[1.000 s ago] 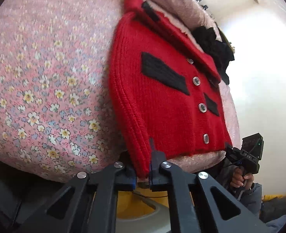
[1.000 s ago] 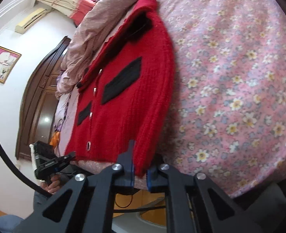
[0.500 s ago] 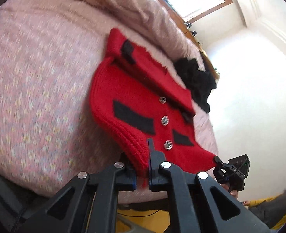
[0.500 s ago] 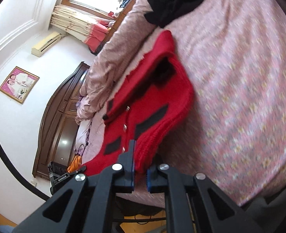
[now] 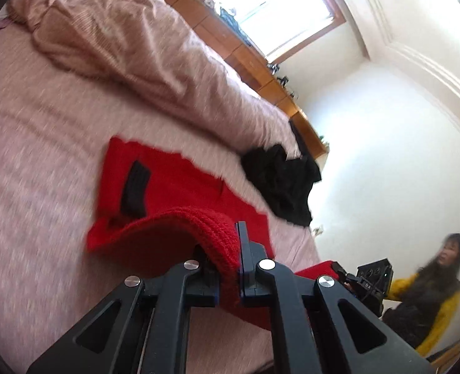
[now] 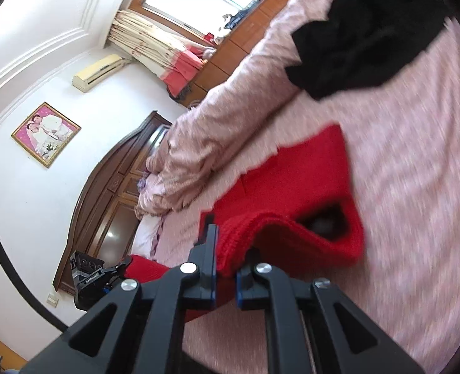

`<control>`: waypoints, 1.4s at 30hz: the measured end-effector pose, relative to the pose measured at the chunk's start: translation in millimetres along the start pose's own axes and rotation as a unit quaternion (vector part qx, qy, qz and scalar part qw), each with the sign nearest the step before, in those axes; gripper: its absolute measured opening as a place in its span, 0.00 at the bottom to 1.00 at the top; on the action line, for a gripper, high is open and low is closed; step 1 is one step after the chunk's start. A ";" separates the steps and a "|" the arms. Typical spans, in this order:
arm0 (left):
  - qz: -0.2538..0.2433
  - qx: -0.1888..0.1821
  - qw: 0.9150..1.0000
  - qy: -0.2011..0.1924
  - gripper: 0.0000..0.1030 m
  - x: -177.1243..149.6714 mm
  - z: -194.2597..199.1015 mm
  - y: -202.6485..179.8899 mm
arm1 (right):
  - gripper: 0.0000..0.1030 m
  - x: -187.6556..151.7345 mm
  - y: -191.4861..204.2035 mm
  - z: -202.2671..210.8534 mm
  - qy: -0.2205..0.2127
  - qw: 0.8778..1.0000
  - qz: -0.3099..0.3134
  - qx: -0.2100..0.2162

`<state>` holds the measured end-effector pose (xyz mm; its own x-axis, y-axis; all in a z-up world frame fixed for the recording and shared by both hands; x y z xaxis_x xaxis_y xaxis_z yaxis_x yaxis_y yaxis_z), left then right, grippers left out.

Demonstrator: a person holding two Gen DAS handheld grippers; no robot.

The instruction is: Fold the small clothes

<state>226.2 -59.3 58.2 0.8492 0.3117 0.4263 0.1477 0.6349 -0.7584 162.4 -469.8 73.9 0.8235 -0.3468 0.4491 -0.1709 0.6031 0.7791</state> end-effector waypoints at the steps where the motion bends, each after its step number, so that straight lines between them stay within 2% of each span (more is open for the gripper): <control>1: 0.002 -0.005 1.000 -0.005 0.01 11.8 -3.9 1.2 | 0.08 9.1 1.2 -2.4 -0.003 1.000 0.002 0.001; 5: 0.020 -0.005 1.000 -0.023 0.01 69.4 -32.0 22.1 | 0.08 78.4 -4.4 -33.1 -0.017 1.000 0.005 0.005; 9: 0.062 0.012 0.997 -0.048 0.01 121.9 -70.5 72.7 | 0.08 136.2 -35.9 -80.6 -0.020 1.000 -0.015 0.000; 11: 0.079 0.030 0.996 -0.036 0.01 137.6 -102.1 105.5 | 0.08 154.6 -64.5 -108.4 -0.018 0.999 -0.037 -0.011; 13: 0.097 0.060 0.993 -0.004 0.01 139.8 -136.6 136.1 | 0.08 161.7 -103.7 -142.0 0.005 0.996 -0.087 -0.023; 15: 0.115 0.087 0.989 0.018 0.01 138.2 -164.6 161.0 | 0.08 154.8 -149.6 -174.7 0.033 0.988 -0.138 -0.062; 17: 0.128 0.095 0.987 0.029 0.01 136.5 -180.1 173.2 | 0.08 143.7 -179.7 -190.6 0.052 0.979 -0.167 -0.103; 20: 0.136 0.078 0.987 0.028 0.04 141.2 -183.0 171.3 | 0.13 142.3 -185.8 -188.1 0.031 0.978 -0.200 -0.057; 22: 0.135 0.069 0.988 0.029 0.16 146.5 -180.4 167.0 | 0.24 143.3 -181.6 -183.8 0.031 0.979 -0.193 -0.052; 25: 0.122 0.073 0.989 0.029 0.28 159.8 -170.2 157.2 | 0.45 145.7 -172.6 -171.2 0.024 0.983 -0.166 -0.073; 27: 0.115 0.080 0.990 0.033 0.34 165.2 -159.9 150.4 | 0.69 145.4 -163.3 -157.0 0.007 0.985 -0.161 -0.067; 28: 0.110 0.083 0.990 0.035 0.35 165.5 -154.7 146.1 | 0.72 145.0 -162.2 -151.7 0.001 0.984 -0.163 -0.064; 31: 0.063 0.117 0.990 0.046 0.42 150.7 -133.0 130.7 | 0.73 137.8 -152.2 -127.5 -0.014 0.986 -0.156 -0.053; 33: 0.024 0.152 0.987 0.054 0.47 128.9 -117.5 124.0 | 0.76 116.1 -143.1 -104.7 -0.018 0.989 -0.134 -0.058; 35: -0.001 0.174 0.983 0.058 0.47 98.4 -103.1 124.1 | 0.77 96.2 -147.0 -85.3 -0.015 0.990 -0.122 -0.073; 39: 0.015 0.166 0.983 0.076 0.47 42.3 -86.3 131.8 | 0.77 32.1 -166.7 -55.9 -0.007 0.985 -0.144 -0.098; 42: 0.012 0.195 0.978 0.067 0.47 17.5 -81.7 132.7 | 0.77 -3.3 -171.6 -45.8 -0.021 0.983 -0.168 -0.074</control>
<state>302.1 -27.4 -75.3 0.9129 0.2506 0.3223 -0.0554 0.8582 -0.5104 213.7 -539.2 -81.3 0.7960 -0.5721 0.1977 0.1903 0.5465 0.8155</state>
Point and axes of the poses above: each gripper's, at about its wrist camera, not at the fingertips, and z roughly against the way its jaws point, y to its left, x to its top, the point moved 9 cm from there along -z, roughly the way its jaws point, and after that the axes turned 8 degrees about y, right-handed, at the moved point
